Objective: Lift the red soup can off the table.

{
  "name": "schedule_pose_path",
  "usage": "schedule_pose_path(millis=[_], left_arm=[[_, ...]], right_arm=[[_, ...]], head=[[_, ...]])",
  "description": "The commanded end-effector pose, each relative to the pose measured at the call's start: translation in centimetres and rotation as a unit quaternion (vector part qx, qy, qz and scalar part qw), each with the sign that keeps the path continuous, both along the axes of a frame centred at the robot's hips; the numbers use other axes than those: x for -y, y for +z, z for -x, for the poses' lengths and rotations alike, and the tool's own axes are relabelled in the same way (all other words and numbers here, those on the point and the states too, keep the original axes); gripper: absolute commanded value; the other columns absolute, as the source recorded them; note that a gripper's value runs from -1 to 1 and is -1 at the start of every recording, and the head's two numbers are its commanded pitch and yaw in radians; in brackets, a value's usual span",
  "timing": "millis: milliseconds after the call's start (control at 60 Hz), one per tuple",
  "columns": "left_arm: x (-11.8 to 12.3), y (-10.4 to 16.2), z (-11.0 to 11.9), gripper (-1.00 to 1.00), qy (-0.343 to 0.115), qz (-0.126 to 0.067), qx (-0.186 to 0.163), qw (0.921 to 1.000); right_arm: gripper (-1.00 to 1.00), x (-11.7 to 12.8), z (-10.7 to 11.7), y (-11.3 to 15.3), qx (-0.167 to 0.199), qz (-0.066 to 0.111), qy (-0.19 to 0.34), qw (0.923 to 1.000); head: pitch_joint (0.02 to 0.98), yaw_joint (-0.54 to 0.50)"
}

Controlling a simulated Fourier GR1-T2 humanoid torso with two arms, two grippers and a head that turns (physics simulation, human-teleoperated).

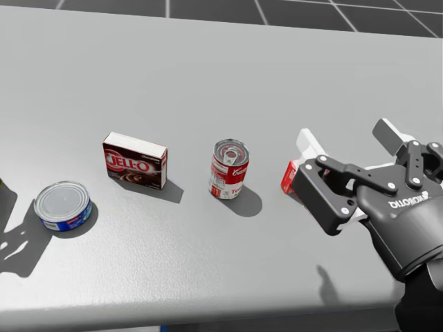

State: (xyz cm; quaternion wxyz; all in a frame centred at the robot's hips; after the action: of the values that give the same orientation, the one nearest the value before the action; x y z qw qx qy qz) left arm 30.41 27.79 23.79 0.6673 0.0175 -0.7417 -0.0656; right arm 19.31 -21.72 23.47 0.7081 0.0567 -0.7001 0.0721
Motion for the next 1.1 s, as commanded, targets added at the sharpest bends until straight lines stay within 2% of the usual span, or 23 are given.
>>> schedule_pose_path(millis=[17, 233, 500, 800, 1100], left_arm=[[0.1, 0.0, 0.0, -1.00, 0.000, -0.001, 0.000, 1.0000], [0.1, 0.0, 0.0, -1.00, -0.001, -0.002, 0.001, 1.0000], [0.2, 0.0, 0.0, -1.00, -0.002, -0.003, 0.001, 1.0000], [0.2, 0.0, 0.0, -1.00, -0.002, -0.003, 0.002, 1.0000], [0.2, 0.0, 0.0, -1.00, -0.002, -0.004, 0.002, 1.0000]], right_arm=[[-1.00, -1.1, 1.4, -2.5, -0.028, 0.003, 0.024, 0.9993], [-1.00, -1.7, 1.4, -4.8, -0.057, -0.010, 0.039, 0.9976], [-1.00, -3.2, 0.2, -7.5, -0.084, -0.014, 0.056, 0.9948], [-1.00, -5.4, -2.0, -9.6, -0.099, -0.007, 0.072, 0.9924], [-1.00, -7.2, -4.3, -10.6, -0.102, 0.013, 0.078, 0.9916]], head=[[0.840, -0.16], [0.840, -0.16], [0.843, -0.16], [0.845, -0.15], [0.845, -0.15]])
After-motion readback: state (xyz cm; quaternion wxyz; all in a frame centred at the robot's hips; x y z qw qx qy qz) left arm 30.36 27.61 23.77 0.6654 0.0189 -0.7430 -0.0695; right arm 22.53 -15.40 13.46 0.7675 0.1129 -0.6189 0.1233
